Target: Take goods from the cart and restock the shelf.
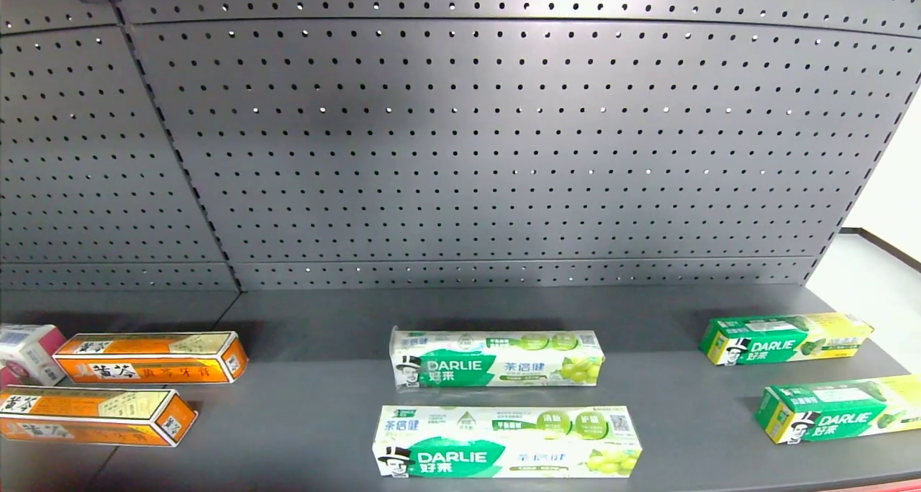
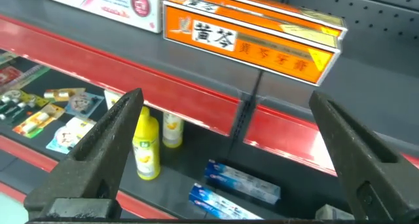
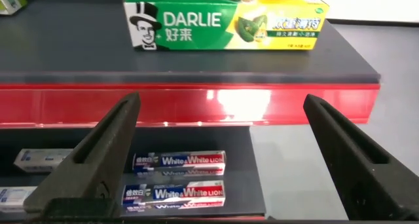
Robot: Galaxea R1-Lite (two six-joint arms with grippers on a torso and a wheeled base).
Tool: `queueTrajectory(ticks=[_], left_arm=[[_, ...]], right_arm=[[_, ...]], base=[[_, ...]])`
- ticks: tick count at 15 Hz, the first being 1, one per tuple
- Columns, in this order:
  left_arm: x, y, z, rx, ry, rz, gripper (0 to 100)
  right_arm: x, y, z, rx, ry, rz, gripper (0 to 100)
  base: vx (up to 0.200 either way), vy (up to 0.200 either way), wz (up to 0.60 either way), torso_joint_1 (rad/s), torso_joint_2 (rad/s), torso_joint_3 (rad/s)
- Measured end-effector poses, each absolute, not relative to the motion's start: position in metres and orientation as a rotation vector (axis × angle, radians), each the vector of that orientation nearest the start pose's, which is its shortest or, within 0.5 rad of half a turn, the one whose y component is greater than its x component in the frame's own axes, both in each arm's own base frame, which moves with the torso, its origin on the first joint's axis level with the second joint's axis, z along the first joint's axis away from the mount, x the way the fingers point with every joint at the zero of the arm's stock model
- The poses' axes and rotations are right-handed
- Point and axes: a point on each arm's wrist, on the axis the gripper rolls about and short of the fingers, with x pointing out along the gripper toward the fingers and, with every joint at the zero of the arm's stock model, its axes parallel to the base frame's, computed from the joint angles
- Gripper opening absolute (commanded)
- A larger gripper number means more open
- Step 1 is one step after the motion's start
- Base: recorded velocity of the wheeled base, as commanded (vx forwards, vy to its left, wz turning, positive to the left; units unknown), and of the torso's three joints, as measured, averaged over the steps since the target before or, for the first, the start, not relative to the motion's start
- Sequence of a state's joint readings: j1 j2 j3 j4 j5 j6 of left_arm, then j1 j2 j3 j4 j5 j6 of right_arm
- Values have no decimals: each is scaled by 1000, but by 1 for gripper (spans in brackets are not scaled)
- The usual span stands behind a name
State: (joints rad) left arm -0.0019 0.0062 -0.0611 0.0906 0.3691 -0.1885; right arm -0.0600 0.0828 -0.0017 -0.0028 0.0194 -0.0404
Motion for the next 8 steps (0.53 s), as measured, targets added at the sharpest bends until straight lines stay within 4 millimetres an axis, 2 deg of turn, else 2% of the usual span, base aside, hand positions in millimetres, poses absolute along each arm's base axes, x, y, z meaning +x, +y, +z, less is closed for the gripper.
queueTrajectory(ticks=[8], left_arm=[[-29, 8, 83, -178, 2, 370, 100]], right_arm=[[-16, 1, 78, -34, 79, -40, 100]], base=[[0, 0, 0, 0, 0, 0]])
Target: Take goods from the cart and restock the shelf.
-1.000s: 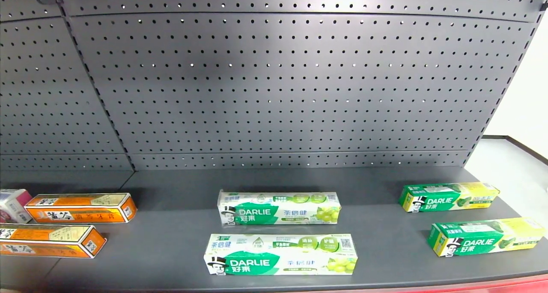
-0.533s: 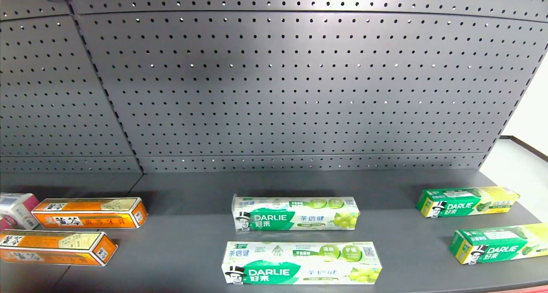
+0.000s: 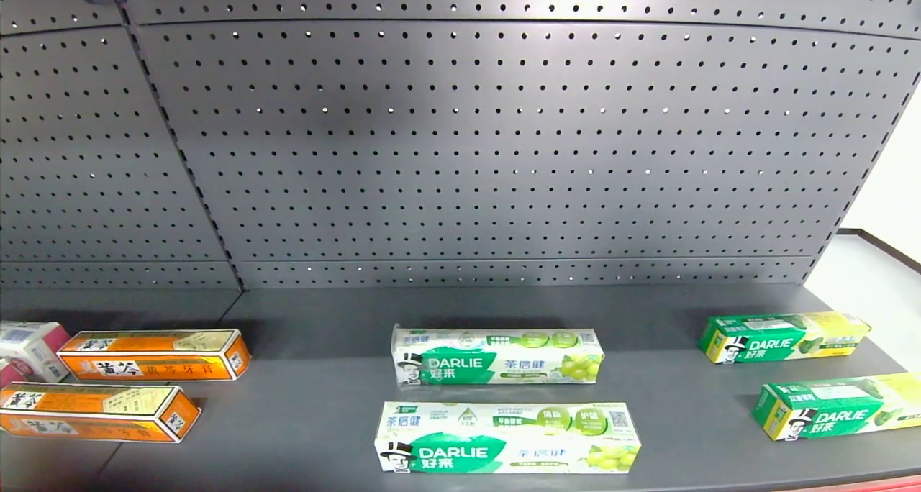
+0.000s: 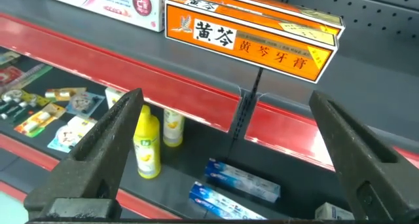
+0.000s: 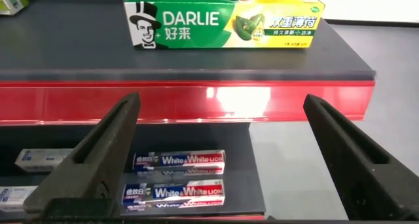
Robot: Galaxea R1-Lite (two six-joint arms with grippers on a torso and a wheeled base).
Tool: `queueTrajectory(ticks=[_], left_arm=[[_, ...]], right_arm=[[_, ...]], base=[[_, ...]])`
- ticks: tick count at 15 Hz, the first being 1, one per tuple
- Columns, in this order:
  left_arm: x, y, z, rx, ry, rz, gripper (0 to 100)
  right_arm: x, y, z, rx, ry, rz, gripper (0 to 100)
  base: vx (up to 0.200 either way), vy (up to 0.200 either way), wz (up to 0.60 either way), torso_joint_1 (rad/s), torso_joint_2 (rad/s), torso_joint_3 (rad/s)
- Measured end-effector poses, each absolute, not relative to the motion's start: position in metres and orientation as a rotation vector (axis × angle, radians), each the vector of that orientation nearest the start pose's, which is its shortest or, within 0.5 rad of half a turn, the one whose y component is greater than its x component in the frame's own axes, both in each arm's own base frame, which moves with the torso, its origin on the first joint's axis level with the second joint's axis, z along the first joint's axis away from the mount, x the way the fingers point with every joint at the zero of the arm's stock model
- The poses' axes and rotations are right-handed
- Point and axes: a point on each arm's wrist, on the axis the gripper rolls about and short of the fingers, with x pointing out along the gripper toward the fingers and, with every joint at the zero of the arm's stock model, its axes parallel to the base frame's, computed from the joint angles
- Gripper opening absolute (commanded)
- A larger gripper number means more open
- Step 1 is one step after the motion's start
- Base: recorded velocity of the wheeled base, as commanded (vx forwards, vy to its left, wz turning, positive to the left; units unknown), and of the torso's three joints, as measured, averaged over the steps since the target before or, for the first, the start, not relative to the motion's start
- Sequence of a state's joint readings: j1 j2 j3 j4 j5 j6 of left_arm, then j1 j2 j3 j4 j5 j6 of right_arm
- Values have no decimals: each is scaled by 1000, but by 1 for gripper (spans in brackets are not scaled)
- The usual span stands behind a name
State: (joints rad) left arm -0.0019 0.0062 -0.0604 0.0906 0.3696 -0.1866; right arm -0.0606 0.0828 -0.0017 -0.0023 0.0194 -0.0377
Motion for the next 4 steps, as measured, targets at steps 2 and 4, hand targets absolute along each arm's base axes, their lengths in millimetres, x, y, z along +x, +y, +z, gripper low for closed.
queueTrajectory(ticks=[2, 4], left_arm=[[-29, 8, 83, -178, 2, 368, 100], [-29, 8, 83, -177, 1, 369, 100]], right_arm=[[-16, 1, 78, -34, 79, -41, 100], [-17, 1, 78, -33, 79, -40, 100]], base=[[0, 0, 0, 0, 0, 0], [0, 0, 0, 0, 0, 0]])
